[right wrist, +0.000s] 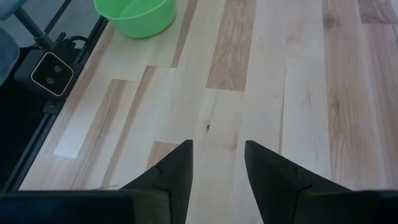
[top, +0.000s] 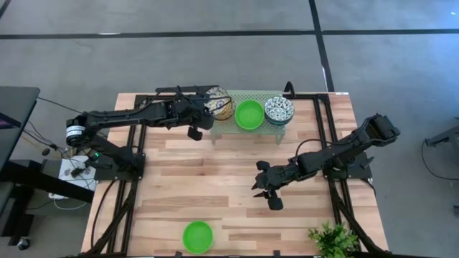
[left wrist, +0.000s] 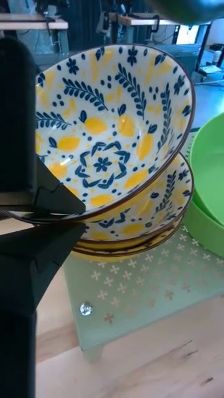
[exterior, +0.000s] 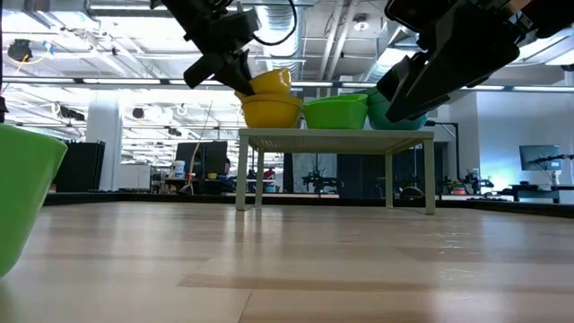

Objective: Pick & Place Mini bowls
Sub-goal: Stack the yellow bowl on the yellow bowl on the shelf

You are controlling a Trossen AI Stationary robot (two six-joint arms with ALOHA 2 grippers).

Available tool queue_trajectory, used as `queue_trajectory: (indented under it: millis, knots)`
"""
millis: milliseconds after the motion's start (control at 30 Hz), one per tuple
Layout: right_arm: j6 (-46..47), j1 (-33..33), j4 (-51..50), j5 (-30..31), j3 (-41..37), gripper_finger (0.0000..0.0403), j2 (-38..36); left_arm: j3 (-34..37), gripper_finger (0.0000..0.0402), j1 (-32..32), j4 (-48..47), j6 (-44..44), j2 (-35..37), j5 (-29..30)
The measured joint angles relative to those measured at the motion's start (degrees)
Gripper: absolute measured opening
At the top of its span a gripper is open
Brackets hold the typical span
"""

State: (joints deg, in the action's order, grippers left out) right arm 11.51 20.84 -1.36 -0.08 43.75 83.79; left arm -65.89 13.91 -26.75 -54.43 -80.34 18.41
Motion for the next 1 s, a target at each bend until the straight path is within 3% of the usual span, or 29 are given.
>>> queue_trajectory:
  millis: [700,1000]
  knots:
    - [0.00,0.00,0.02,-0.02,0.00,0.0137,0.00,0.04,0.0036,0.01,0.65,3.96,-0.07,0.02]
    - [0.00,0.00,0.02,-0.02,0.00,0.0141,0.00,0.04,0.0103,0.00,1.41,4.35,-0.07,0.03]
